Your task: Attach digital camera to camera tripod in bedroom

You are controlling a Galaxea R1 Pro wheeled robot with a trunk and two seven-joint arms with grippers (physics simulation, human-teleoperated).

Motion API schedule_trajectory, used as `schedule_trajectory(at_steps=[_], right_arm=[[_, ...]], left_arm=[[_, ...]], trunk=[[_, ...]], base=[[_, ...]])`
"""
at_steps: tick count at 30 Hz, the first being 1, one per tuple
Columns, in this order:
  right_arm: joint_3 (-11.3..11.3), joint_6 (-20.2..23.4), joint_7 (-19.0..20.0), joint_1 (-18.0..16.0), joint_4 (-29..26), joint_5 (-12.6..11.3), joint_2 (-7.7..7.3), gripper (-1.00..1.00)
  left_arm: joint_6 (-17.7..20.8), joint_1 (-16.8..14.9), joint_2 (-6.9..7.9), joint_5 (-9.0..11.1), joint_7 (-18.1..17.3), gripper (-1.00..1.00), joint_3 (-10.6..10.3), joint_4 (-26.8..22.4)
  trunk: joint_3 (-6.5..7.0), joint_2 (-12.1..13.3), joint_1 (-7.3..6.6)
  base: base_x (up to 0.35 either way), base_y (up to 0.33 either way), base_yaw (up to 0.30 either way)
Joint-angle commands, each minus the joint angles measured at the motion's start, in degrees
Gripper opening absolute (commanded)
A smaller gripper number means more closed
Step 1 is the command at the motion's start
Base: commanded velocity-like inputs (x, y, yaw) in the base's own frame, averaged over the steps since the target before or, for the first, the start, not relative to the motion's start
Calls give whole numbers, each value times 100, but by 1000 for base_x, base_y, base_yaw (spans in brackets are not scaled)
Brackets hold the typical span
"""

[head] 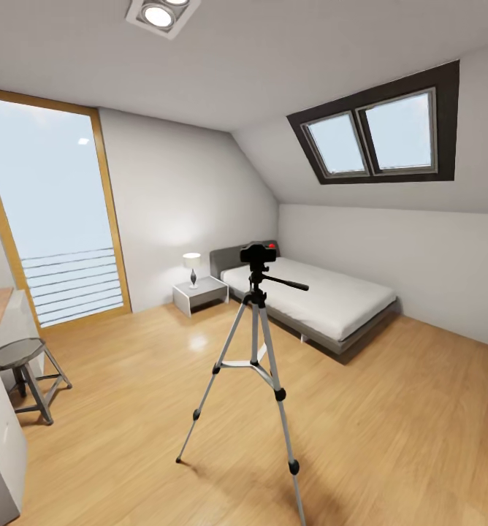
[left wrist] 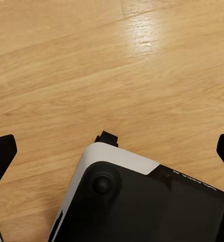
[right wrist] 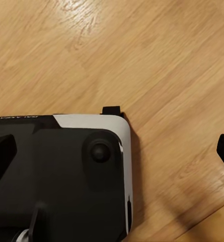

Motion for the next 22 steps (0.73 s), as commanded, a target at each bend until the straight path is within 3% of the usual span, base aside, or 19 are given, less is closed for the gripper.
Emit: schedule_trajectory(at_steps=[1,22], right_arm=[[-7,-6,27,-6,16,-28,-4,100],[2,-19,20,-6,16,-25,-8,100]], left_arm=[[13,1,0,44,22,100,-48,-8],[13,1,0,41,22,100,-48,-8]], trunk=[[-2,-4,2],[-2,-4,2]], base=[[0,0,0],[0,0,0]])
